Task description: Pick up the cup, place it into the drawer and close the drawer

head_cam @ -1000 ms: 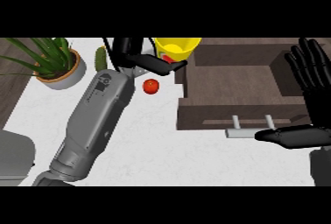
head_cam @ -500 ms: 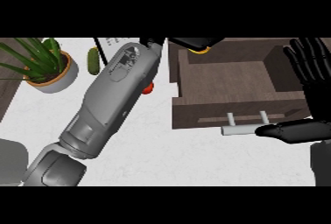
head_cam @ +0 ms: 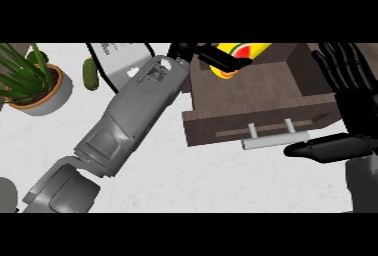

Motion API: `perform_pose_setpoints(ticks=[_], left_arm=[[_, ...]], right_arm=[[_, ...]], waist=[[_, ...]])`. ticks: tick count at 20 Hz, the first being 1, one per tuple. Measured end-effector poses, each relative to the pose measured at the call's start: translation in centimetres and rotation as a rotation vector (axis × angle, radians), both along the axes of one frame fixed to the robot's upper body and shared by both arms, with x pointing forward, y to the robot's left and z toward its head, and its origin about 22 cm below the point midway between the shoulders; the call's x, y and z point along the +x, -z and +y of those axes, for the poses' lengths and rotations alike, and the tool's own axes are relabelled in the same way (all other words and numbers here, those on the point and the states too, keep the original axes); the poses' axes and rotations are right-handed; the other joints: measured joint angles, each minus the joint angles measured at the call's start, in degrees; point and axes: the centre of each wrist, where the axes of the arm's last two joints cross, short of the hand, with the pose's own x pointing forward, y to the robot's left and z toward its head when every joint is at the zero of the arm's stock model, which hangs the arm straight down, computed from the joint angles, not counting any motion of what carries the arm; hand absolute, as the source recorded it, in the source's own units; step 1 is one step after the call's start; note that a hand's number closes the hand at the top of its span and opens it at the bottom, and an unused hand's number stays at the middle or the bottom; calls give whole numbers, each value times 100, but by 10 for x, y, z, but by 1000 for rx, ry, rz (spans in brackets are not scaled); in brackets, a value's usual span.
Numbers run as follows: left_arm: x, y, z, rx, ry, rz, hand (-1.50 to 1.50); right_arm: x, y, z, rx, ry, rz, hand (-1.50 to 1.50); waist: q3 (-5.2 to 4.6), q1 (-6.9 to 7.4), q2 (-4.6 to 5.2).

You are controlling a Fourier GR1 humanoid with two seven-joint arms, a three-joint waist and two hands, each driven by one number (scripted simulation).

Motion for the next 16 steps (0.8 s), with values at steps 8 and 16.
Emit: perform_pose_setpoints(ticks=[8, 16], left_arm=[[-4, 28, 6, 50, 37, 57, -150], [-8, 27, 5, -155, 75, 15, -150]], right_arm=[[8, -7, 17, -2, -60, -16, -150], [12, -10, 42, -2, -344, 4, 150]], waist=[[-3, -310, 83], [-10, -412, 113]])
